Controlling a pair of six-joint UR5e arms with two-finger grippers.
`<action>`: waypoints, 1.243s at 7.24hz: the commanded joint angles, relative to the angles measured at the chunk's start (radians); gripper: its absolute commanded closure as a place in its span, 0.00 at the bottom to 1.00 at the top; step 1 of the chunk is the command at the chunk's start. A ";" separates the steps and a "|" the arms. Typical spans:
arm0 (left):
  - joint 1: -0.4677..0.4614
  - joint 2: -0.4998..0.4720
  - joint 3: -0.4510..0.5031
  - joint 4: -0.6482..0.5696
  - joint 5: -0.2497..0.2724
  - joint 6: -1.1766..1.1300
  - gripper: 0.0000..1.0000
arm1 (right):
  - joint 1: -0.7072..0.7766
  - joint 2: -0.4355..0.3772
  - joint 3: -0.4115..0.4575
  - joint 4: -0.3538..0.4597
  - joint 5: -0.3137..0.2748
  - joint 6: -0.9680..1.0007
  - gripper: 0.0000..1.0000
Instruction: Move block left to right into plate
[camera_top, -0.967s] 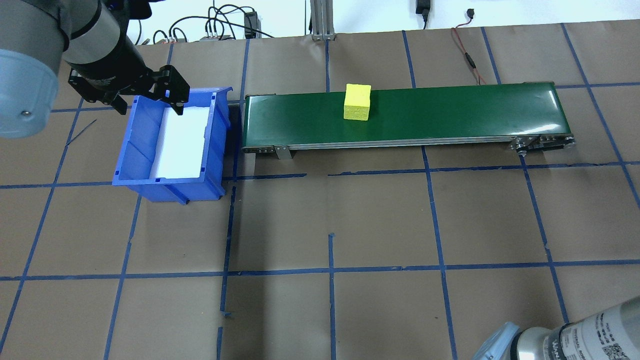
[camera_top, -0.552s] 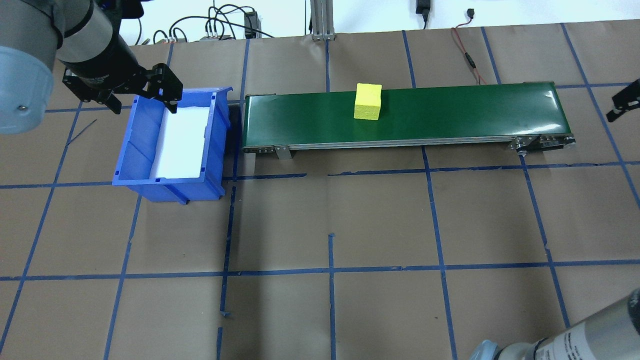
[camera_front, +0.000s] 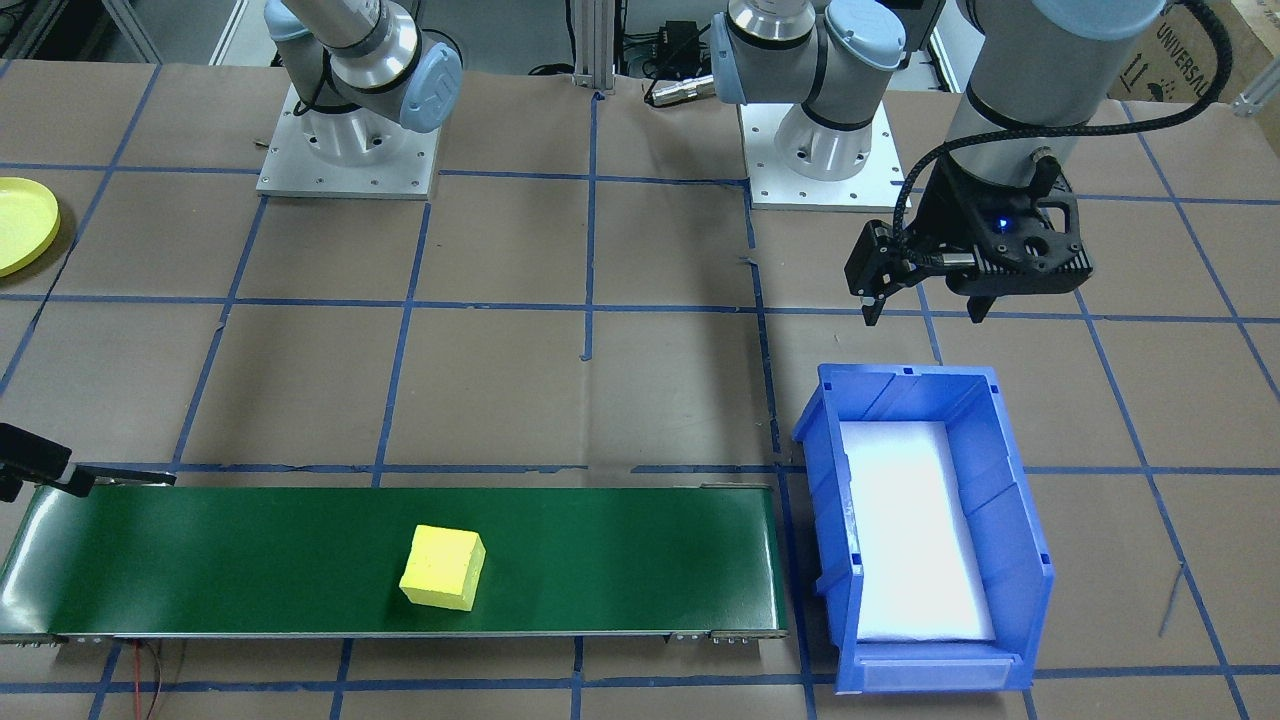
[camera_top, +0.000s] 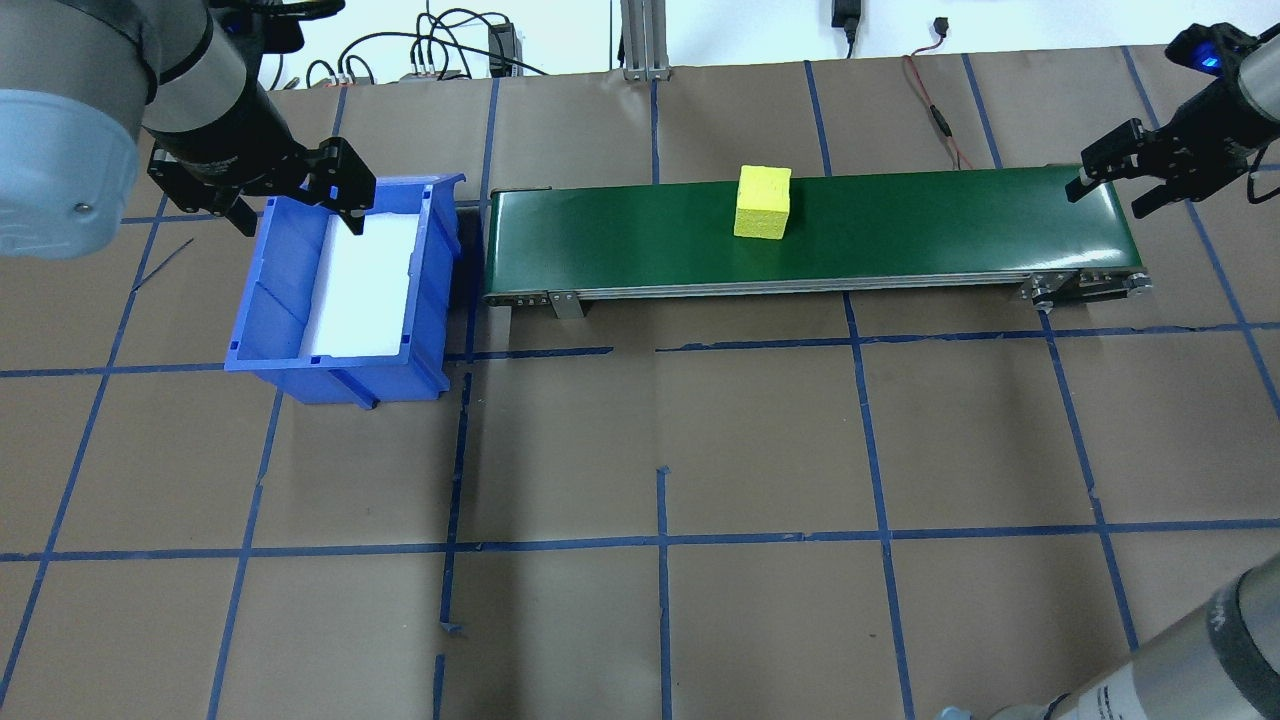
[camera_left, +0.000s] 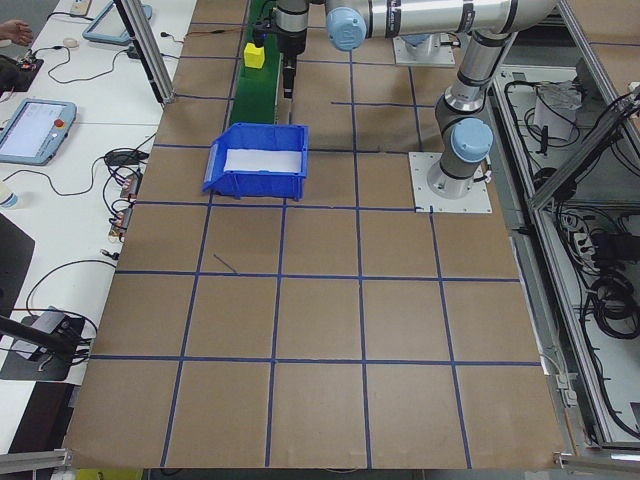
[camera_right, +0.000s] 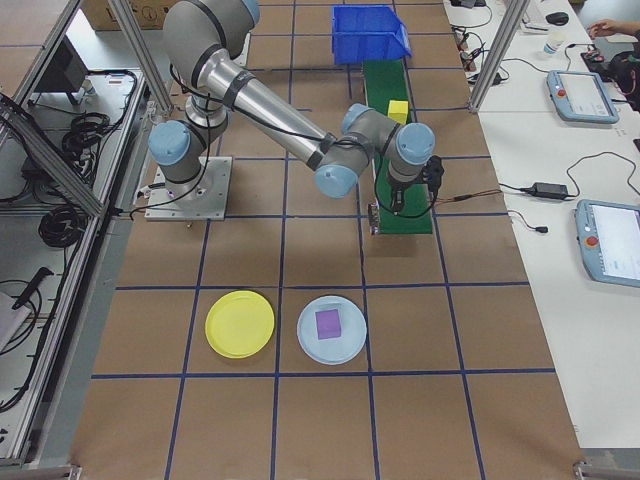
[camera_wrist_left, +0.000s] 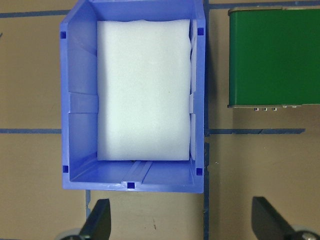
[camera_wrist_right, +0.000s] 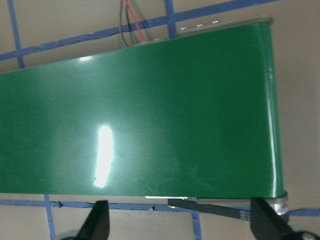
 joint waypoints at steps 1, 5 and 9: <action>0.000 -0.002 -0.003 0.002 0.002 0.002 0.00 | 0.072 0.010 0.006 -0.029 0.004 0.132 0.00; 0.000 -0.008 -0.004 0.037 0.002 0.002 0.00 | 0.077 0.016 0.015 -0.086 0.011 0.086 0.00; -0.006 -0.003 0.007 0.039 0.000 -0.004 0.00 | 0.077 0.021 0.039 -0.123 0.013 0.076 0.00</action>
